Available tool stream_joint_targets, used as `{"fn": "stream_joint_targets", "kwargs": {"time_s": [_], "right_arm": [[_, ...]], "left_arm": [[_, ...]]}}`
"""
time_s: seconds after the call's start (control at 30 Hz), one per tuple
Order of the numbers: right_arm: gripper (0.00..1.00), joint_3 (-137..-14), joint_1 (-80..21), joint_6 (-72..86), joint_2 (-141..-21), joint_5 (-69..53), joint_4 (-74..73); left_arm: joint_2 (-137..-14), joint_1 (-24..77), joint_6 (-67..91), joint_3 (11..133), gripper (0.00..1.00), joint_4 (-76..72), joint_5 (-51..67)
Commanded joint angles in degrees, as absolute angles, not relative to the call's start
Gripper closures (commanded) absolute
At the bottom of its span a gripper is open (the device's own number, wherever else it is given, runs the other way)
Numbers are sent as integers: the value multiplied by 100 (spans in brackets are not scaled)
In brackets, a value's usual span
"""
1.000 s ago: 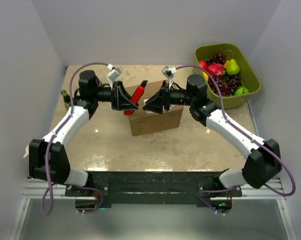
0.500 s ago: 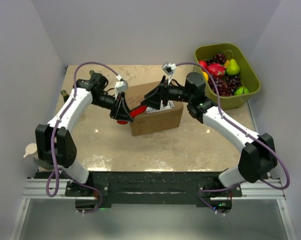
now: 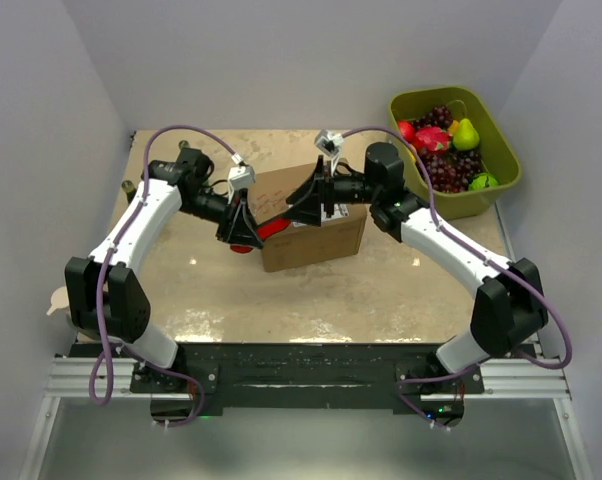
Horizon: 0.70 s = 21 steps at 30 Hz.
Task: Unpack the express box
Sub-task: Cut the express box at the center of the board.
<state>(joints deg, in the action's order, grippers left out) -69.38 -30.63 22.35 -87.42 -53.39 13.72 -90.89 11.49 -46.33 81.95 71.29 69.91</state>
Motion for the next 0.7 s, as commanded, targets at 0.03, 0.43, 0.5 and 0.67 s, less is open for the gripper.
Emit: {"fn": "stream_joint_targets", "kwargs": {"time_s": [0.03, 0.43, 0.5, 0.67], "right_arm": [[33, -7172, -3094, 1741, -8842, -6056, 1143], [51, -7426, -3146, 1004, -9114, -6592, 493], [52, -7418, -3146, 871, -9123, -6679, 308], [55, -7409, -3155, 791, -9149, -6864, 237]], "left_arm": [[-8965, 1283, -4869, 8384, 100, 7260, 6988], [-8947, 1468, -5010, 8402, 100, 7339, 6715], [-8930, 1468, -4922, 8385, 100, 7243, 6706], [-8965, 1468, -4878, 8420, 100, 7225, 6688]]}}
